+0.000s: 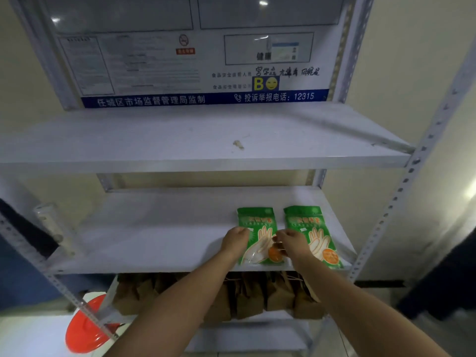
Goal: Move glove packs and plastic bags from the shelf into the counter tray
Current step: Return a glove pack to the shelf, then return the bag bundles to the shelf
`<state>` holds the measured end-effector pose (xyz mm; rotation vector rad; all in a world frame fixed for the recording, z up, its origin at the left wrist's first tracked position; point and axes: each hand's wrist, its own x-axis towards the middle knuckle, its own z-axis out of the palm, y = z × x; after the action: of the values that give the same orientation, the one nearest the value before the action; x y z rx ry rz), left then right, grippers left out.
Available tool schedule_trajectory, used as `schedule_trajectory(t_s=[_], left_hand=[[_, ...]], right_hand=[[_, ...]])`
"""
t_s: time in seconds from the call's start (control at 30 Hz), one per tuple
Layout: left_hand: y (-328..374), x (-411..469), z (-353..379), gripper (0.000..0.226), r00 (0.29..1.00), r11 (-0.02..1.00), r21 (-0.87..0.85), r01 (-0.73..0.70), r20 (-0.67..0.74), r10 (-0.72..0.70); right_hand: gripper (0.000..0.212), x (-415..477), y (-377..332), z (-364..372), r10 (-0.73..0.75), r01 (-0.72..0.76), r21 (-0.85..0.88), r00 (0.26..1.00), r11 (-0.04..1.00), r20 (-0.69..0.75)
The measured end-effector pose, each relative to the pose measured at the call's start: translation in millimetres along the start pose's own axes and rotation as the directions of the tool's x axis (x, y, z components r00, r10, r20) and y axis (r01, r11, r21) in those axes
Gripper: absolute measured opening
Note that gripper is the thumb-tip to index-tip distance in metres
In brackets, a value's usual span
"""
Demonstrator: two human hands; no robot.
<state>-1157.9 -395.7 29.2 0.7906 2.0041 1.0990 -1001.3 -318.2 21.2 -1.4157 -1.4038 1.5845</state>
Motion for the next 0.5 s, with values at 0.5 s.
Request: schedule_trajectory(t_s=[0.5], left_hand=[[44,-48,181,0.015,0.828,0.999,-0.016,-0.039,0.560,0.042]], right_hand=[[0.023,-67,73,-198,0.213,-0.204,0.067,0.884,0.977,-0.416]])
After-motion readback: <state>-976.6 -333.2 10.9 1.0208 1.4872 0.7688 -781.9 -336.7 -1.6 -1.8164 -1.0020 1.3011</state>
